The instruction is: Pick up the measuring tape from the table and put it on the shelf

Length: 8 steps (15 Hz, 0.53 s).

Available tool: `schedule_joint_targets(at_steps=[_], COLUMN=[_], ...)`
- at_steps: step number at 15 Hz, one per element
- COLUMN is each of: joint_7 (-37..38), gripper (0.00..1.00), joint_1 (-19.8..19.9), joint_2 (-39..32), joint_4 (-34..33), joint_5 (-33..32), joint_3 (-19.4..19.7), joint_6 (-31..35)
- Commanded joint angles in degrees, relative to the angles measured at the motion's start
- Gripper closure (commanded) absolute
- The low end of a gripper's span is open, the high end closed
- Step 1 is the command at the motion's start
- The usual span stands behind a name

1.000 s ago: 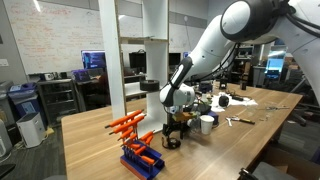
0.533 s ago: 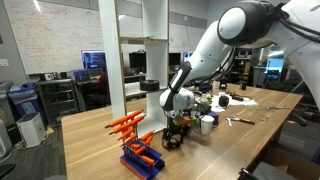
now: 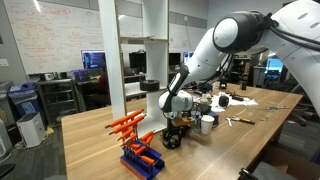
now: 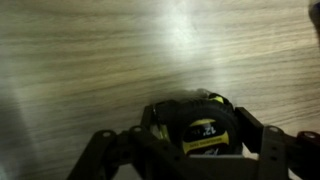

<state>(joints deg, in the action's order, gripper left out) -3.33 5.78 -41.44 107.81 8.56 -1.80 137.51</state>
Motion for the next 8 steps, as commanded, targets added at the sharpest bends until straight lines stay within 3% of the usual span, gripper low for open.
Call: schedule_joint_targets(at_steps=[1, 4, 8], joint_7=[-1.37, -1.52, -1.36], gripper=[0.51, 0.54, 0.54], joint_1=[1.17, 1.62, 2.62], joint_2=[-1.39, -1.22, 6.18], joint_4=[-3.24, -3.62, 2.27], joint_5=[0.52, 0.53, 0.67], joint_3=[-0.25, -0.20, 0.34], joint_6=[-1.06, -1.10, -2.15])
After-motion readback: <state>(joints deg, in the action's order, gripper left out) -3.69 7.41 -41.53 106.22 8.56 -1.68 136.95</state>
